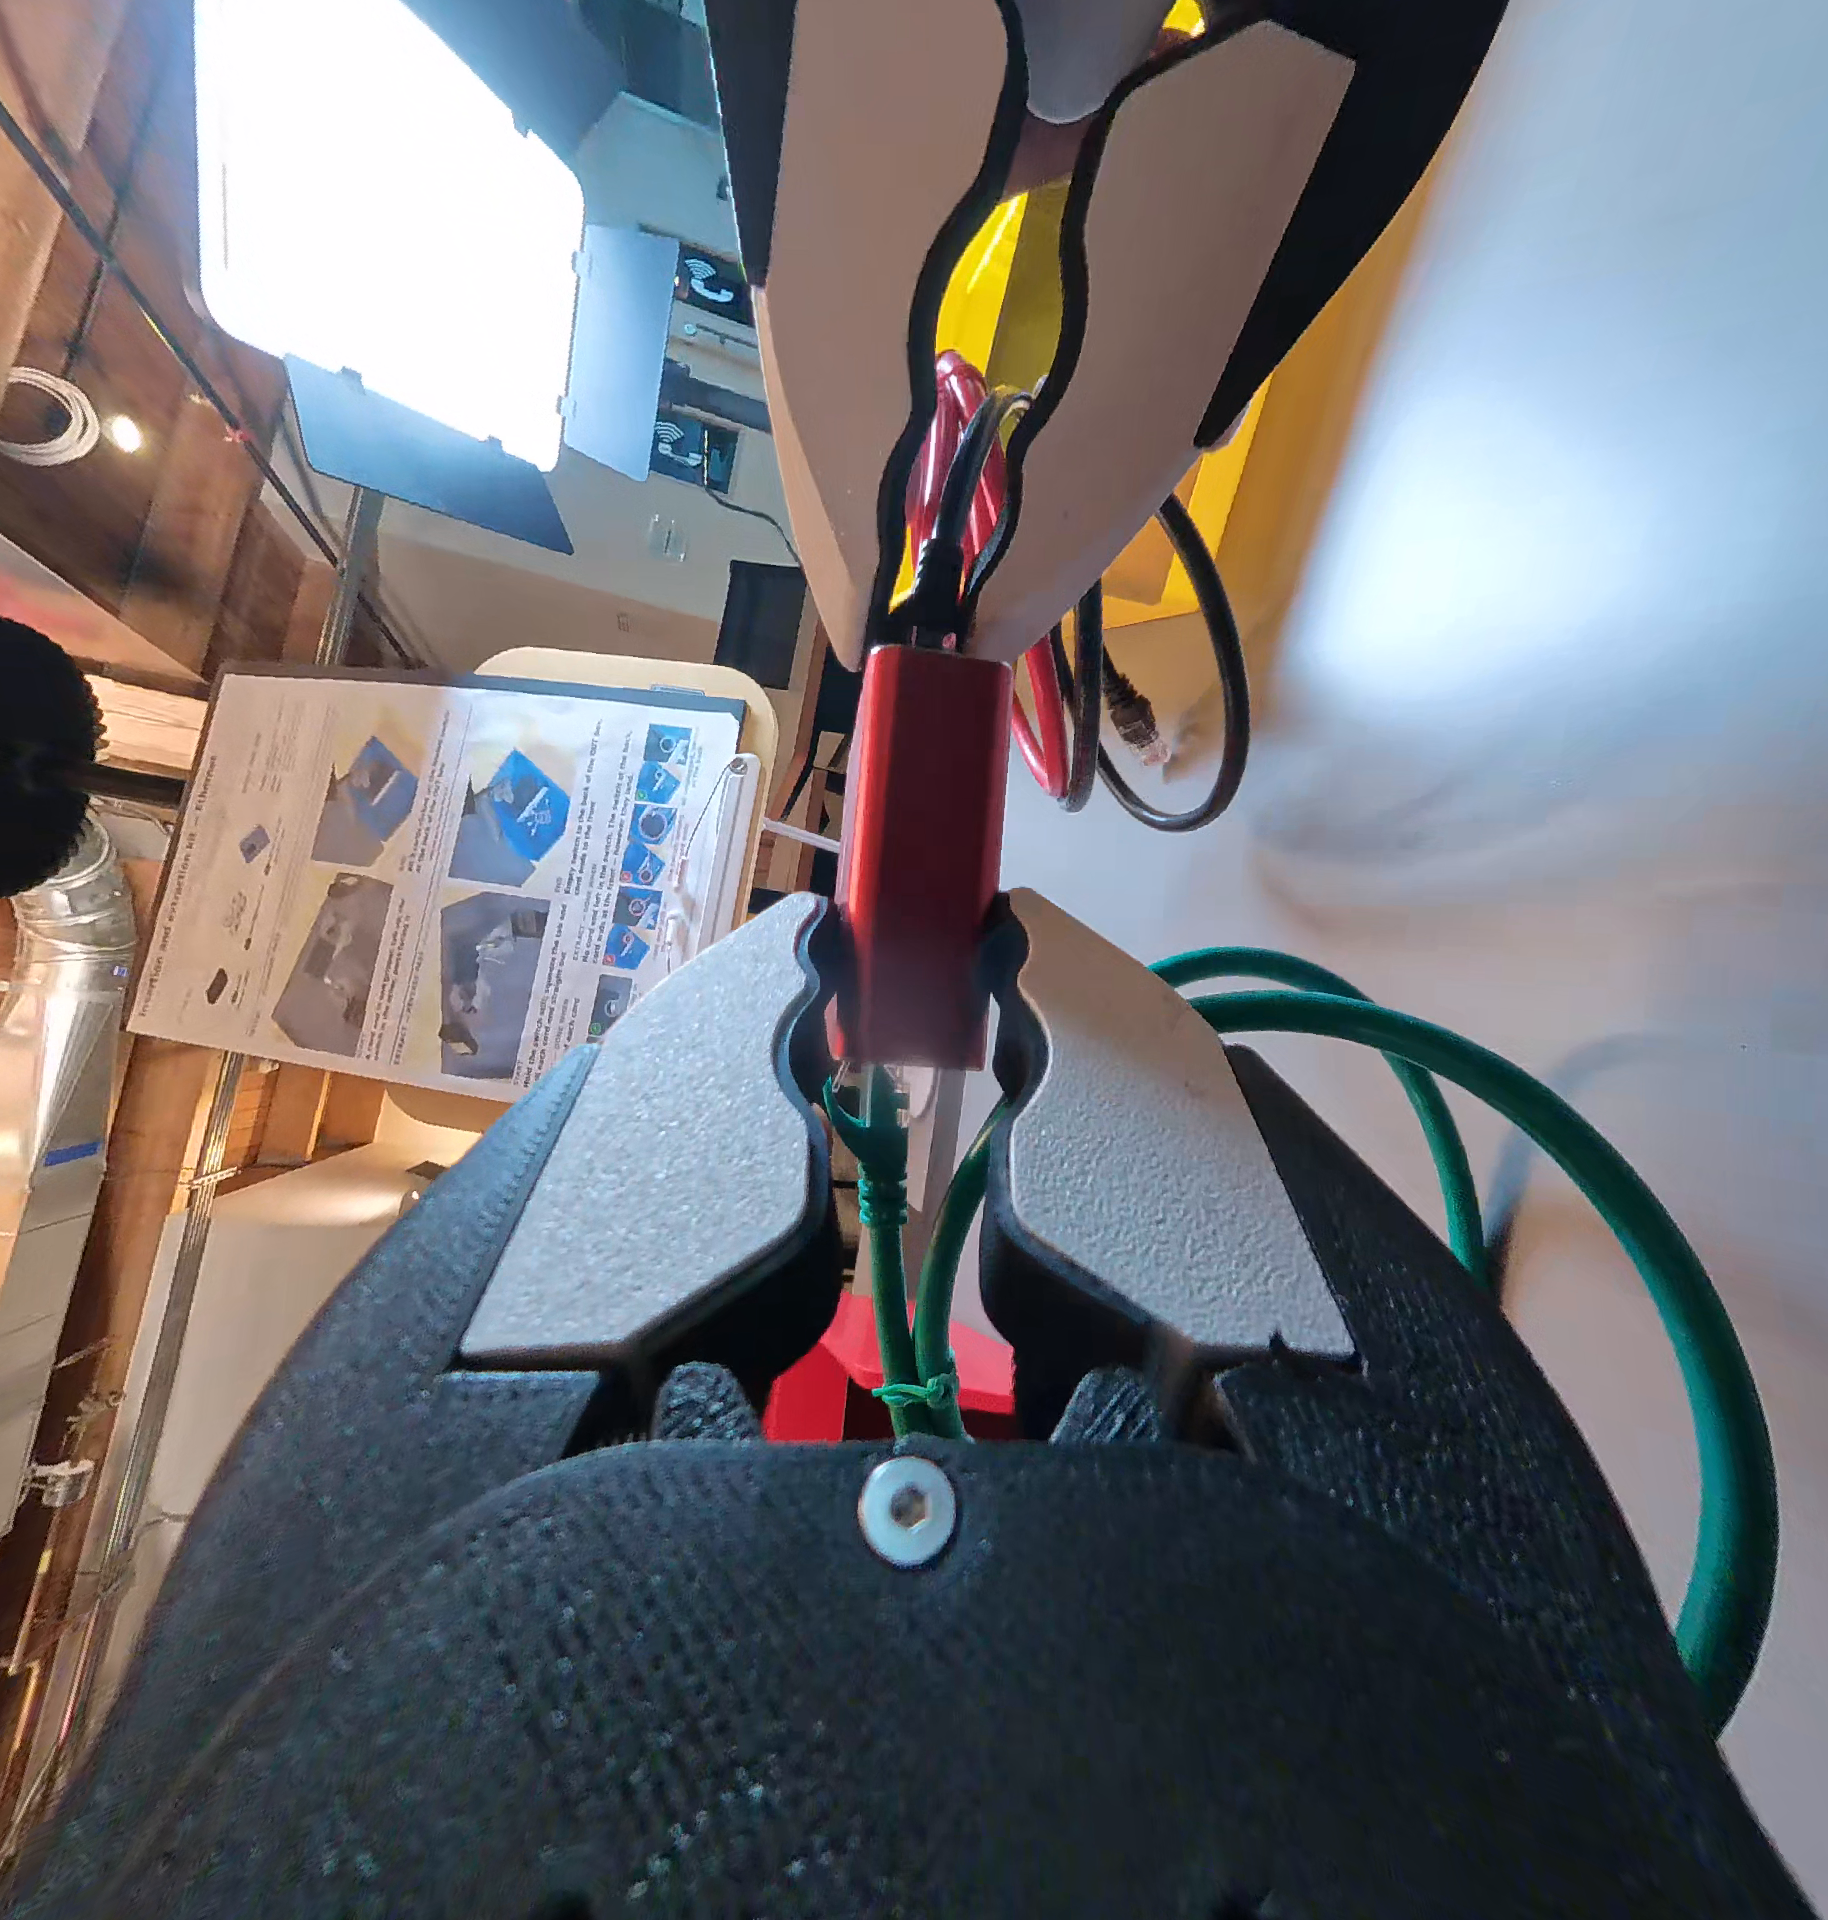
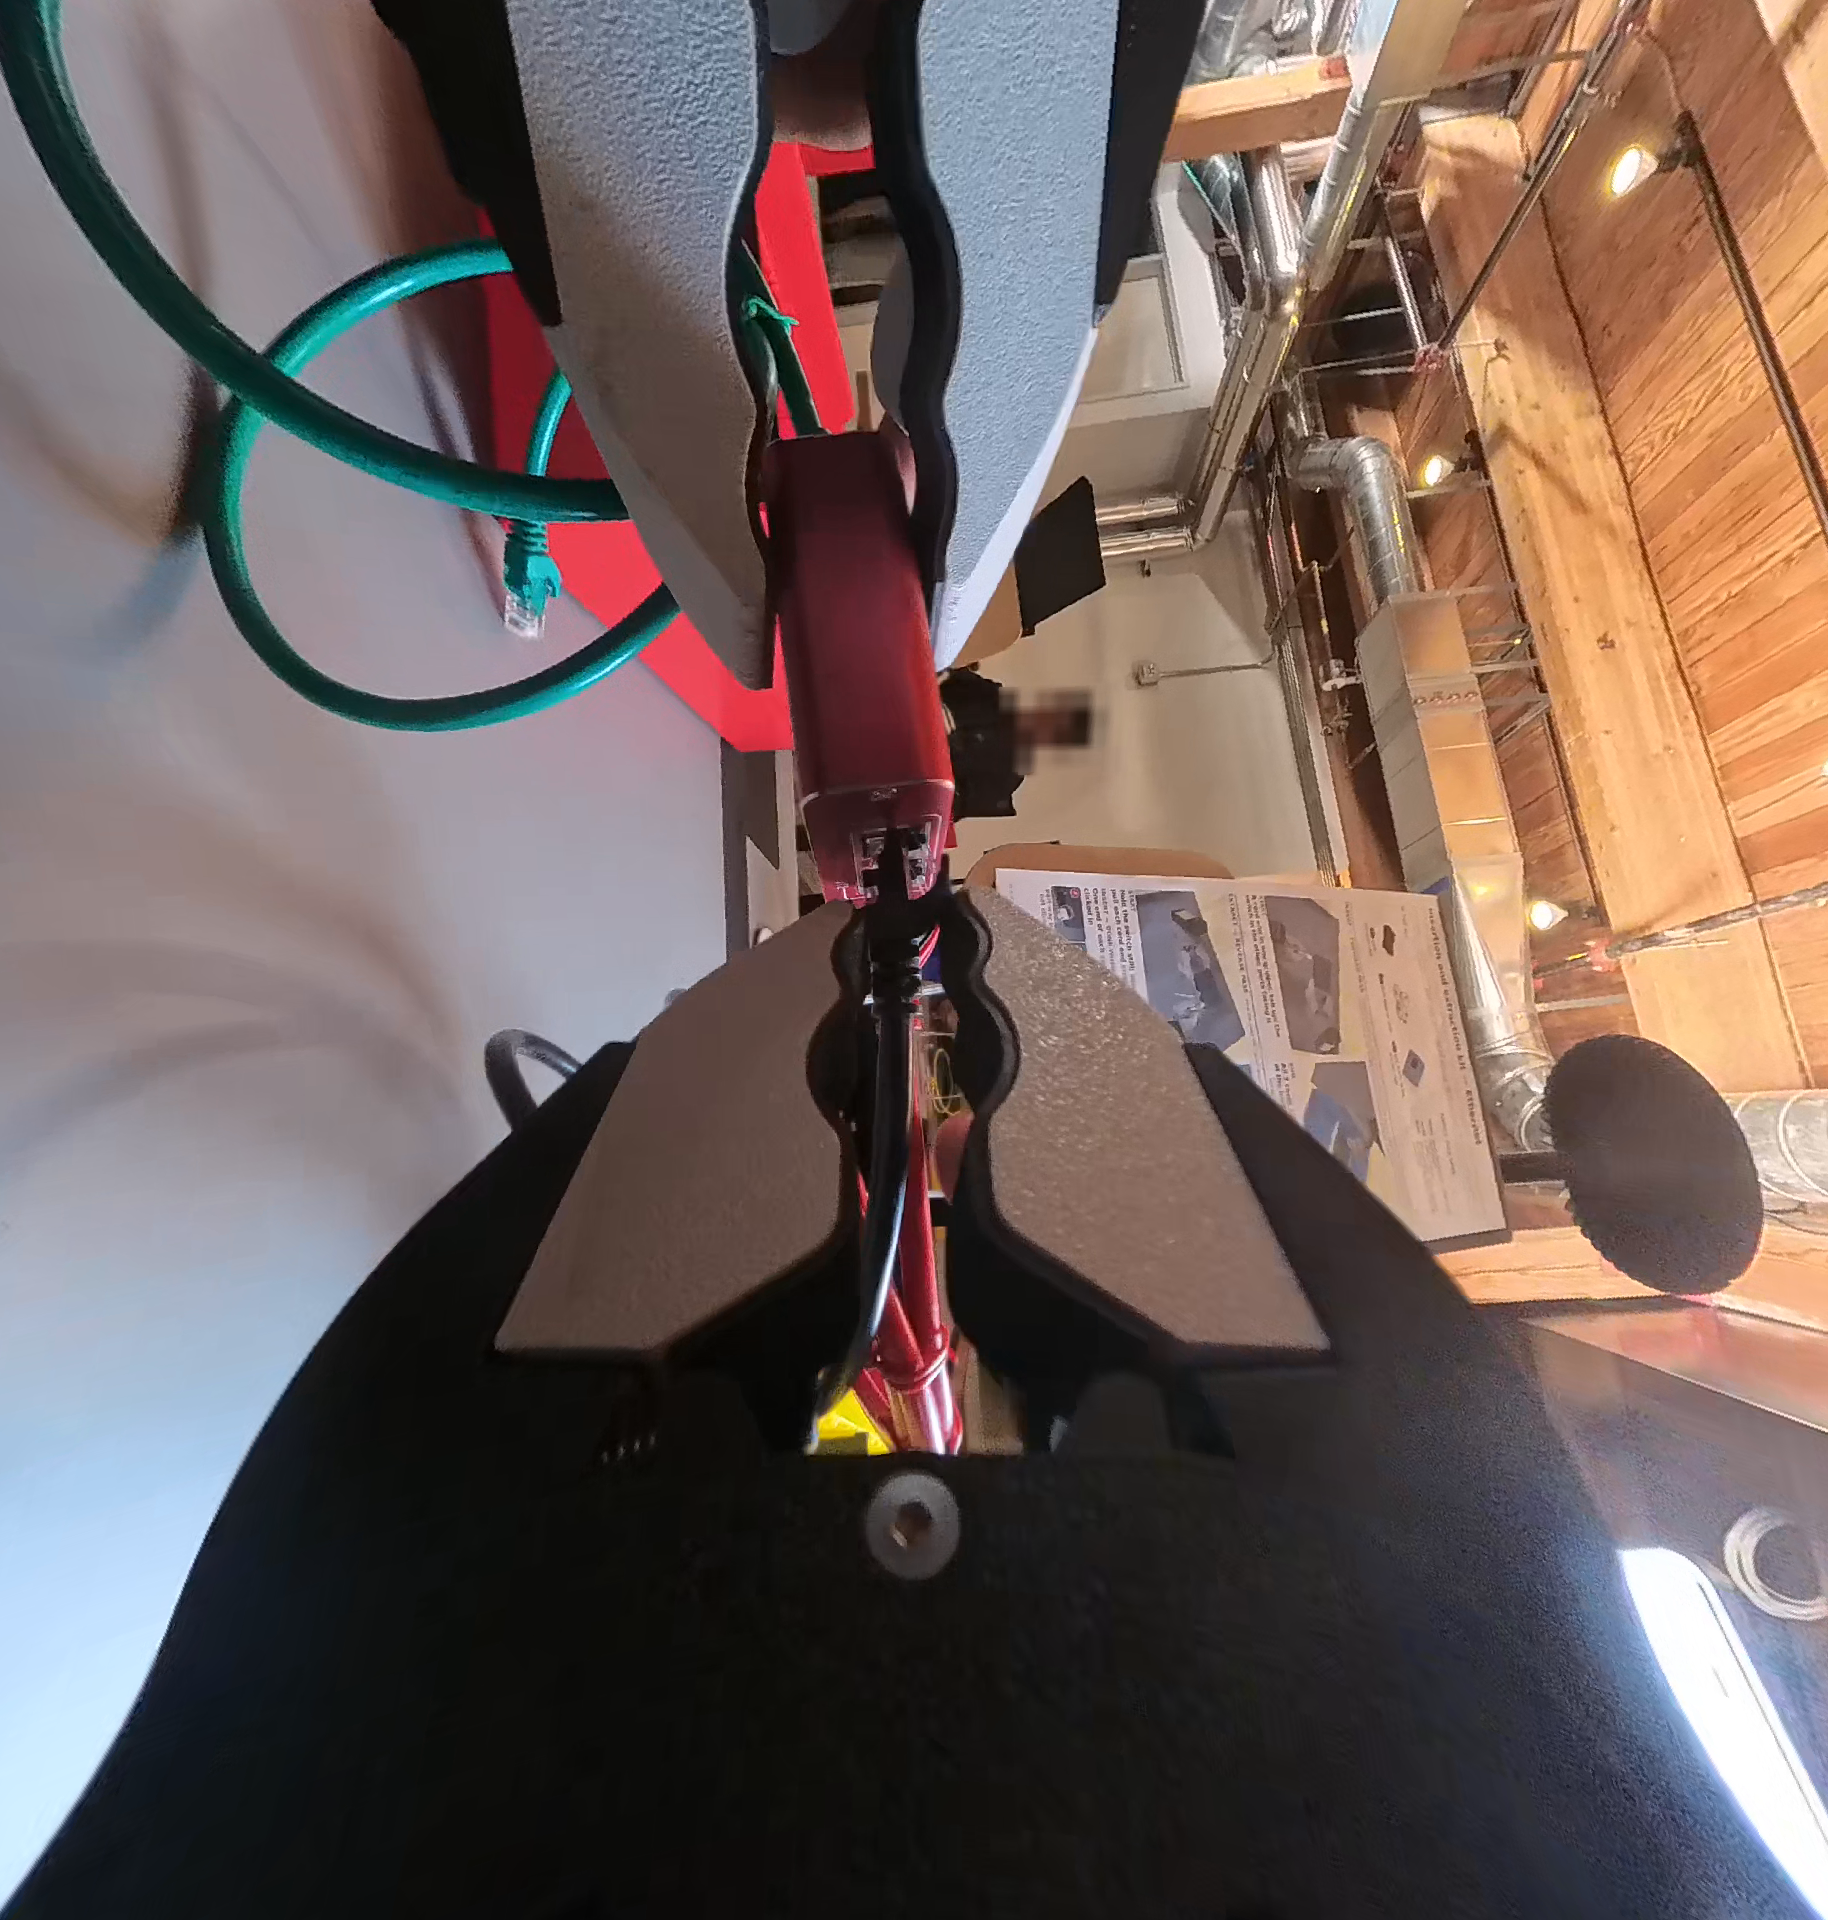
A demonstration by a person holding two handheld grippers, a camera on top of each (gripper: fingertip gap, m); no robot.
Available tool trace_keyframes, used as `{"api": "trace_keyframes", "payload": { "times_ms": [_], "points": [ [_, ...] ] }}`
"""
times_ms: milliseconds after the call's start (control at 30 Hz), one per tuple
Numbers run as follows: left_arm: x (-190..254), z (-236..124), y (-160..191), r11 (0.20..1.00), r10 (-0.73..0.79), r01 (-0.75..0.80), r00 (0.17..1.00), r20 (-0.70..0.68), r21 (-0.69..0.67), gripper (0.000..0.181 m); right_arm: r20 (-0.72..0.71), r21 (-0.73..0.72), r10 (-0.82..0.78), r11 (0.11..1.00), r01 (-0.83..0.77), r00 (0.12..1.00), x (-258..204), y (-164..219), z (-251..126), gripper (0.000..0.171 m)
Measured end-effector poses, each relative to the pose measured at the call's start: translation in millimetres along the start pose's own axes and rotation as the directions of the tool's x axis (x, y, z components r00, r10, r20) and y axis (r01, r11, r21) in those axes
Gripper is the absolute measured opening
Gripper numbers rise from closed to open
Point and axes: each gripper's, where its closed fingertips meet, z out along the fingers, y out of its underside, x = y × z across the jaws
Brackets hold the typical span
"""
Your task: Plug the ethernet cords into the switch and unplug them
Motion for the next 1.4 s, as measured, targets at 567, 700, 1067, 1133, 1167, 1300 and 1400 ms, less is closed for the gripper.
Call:
{"api": "trace_keyframes", "payload": {
  "times_ms": [567,700,1067,1133,1167,1300,1400],
  "points": [
    [12.0,-1.6,-4.0,0.996,0.082,-0.080,0.996,-0.045,0.037,0.027,0.229,0.033,-0.218,0.976,0.216,0.949,-16.1,-3.2,-10.8,0.012],
    [13.2,-2.6,-6.3,0.997,0.063,-0.059,0.996,-0.059,0.057,0.027,0.306,0.085,-0.297,0.955,0.285,0.904,-16.2,-4.3,-14.9,0.013],
    [15.7,-4.8,-19.9,0.987,-0.080,0.098,0.987,-0.141,0.131,0.027,0.442,0.090,-0.238,0.971,0.221,0.865,-9.5,-6.4,-33.4,0.013],
    [16.5,-5.0,-22.9,0.977,-0.130,0.157,0.975,-0.180,0.146,0.027,0.472,0.070,-0.159,0.987,0.143,0.867,-9.0,-6.5,-37.0,0.013],
    [16.5,-5.2,-24.6,0.973,-0.147,0.178,0.969,-0.198,0.150,0.027,0.487,0.059,-0.109,0.994,0.092,0.866,-8.2,-6.8,-38.9,0.013],
    [18.1,-3.7,-31.7,0.961,-0.192,0.235,0.947,-0.255,0.147,0.027,0.515,0.029,0.034,0.998,-0.058,0.857,-5.8,-5.8,-47.1,0.013],
    [21.6,-1.9,-34.5,0.950,-0.240,0.288,0.921,-0.308,0.123,0.028,0.510,0.007,0.057,0.998,-0.070,0.858,-5.8,-4.4,-51.4,0.013]
  ]
}}
